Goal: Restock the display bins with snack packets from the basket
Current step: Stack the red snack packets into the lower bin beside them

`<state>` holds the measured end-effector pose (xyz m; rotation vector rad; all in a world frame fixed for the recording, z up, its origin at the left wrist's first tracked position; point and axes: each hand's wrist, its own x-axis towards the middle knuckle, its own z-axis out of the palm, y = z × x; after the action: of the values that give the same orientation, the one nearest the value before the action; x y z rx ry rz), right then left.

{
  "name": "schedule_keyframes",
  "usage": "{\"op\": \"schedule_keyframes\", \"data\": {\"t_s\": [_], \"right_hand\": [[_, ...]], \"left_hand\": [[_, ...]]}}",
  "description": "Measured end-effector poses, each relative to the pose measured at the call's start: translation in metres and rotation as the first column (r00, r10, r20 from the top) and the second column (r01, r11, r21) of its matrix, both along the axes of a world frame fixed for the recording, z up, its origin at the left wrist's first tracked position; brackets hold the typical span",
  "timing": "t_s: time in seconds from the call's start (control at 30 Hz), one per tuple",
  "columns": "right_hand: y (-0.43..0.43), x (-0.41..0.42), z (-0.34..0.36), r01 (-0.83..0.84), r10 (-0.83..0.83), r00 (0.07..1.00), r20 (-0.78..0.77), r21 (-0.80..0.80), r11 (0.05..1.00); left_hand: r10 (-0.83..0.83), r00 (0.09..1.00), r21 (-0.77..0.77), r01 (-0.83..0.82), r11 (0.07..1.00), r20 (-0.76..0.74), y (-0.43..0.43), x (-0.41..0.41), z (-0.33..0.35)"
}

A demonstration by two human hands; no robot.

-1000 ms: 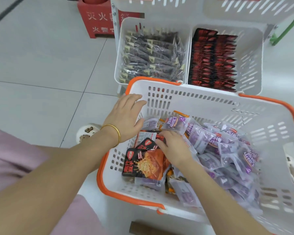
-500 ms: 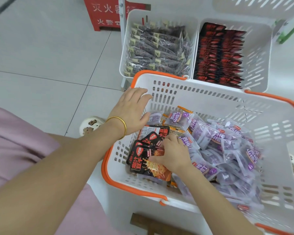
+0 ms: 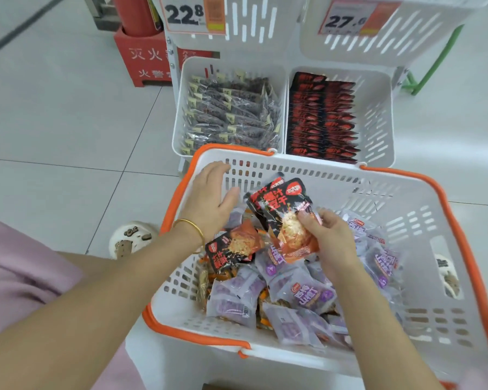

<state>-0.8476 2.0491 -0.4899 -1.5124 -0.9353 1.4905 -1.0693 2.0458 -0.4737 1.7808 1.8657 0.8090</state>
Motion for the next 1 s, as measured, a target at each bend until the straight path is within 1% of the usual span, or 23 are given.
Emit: {"op": "schedule_keyframes", "data": {"t_s": [0.03, 0.07, 0.1, 0.13, 0.17, 0.2, 0.27, 0.33, 0.47, 0.53, 0.6, 0.67, 0.77, 0.87, 1.0], "right_hand": [[0.002, 0.002, 0.003, 0.041, -0.042, 0.996, -0.073, -0.010, 0.999], [0.003, 0.002, 0.005, 0.066, -0.067, 0.989, -0.131, -0.011, 0.998], [0.004, 0.001, 0.007, 0.091, -0.091, 0.981, -0.174, -0.009, 0.996], [0.003, -0.001, 0.009, 0.118, -0.116, 0.972, -0.204, -0.001, 0.993], [0.003, -0.003, 0.009, 0.152, -0.146, 0.964, -0.222, 0.011, 0.988], [0.003, -0.004, 0.008, 0.188, -0.177, 0.962, -0.210, 0.033, 0.982], [0.002, -0.004, 0.006, 0.220, -0.206, 0.971, -0.125, 0.110, 0.969], [0.003, -0.005, 0.006, 0.190, -0.188, 0.982, -0.026, 0.169, 0.967], [0.009, -0.005, 0.017, 0.096, -0.110, 0.988, 0.106, 0.129, 0.987], [0.017, 0.005, 0.024, 0.062, -0.073, 0.994, 0.085, 0.123, 0.990], [0.031, 0.023, 0.034, 0.027, -0.034, 0.999, 0.038, 0.189, 0.982], [0.047, 0.043, 0.048, -0.061, 0.051, 0.998, 0.045, 0.264, 0.963], [0.069, 0.063, 0.073, -0.281, 0.238, 0.954, 0.182, 0.265, 0.922], [0.084, 0.069, 0.088, -0.468, 0.396, 0.863, 0.313, 0.200, 0.861], [0.102, 0.074, 0.091, -0.543, 0.466, 0.806, 0.365, 0.140, 0.828]], "left_hand": [[0.017, 0.986, -0.087, -0.003, 0.996, 0.165, 0.000, 0.014, 0.006], [0.036, 0.944, -0.193, 0.029, 0.981, 0.327, -0.001, 0.029, 0.012], [0.052, 0.881, -0.275, 0.090, 0.957, 0.470, -0.002, 0.042, 0.017], [0.059, 0.819, -0.305, 0.145, 0.941, 0.570, -0.003, 0.055, 0.021], [0.049, 0.778, -0.285, 0.170, 0.943, 0.626, -0.003, 0.065, 0.023], [0.034, 0.759, -0.247, 0.169, 0.954, 0.650, -0.003, 0.073, 0.023], [0.004, 0.748, -0.190, 0.164, 0.968, 0.664, 0.000, 0.081, 0.023], [-0.013, 0.762, -0.160, 0.153, 0.975, 0.648, 0.002, 0.084, 0.023], [-0.006, 0.794, -0.141, 0.115, 0.983, 0.607, 0.011, 0.084, 0.025], [-0.021, 0.810, -0.165, 0.145, 0.976, 0.586, 0.017, 0.084, 0.030], [-0.066, 0.828, -0.167, 0.190, 0.967, 0.557, 0.023, 0.085, 0.033], [-0.135, 0.829, -0.166, 0.263, 0.950, 0.542, 0.030, 0.088, 0.037], [-0.210, 0.829, -0.170, 0.341, 0.925, 0.518, 0.040, 0.096, 0.042], [-0.261, 0.829, -0.154, 0.379, 0.912, 0.494, 0.050, 0.103, 0.045], [-0.303, 0.853, -0.127, 0.388, 0.913, 0.426, 0.064, 0.108, 0.044]]}}
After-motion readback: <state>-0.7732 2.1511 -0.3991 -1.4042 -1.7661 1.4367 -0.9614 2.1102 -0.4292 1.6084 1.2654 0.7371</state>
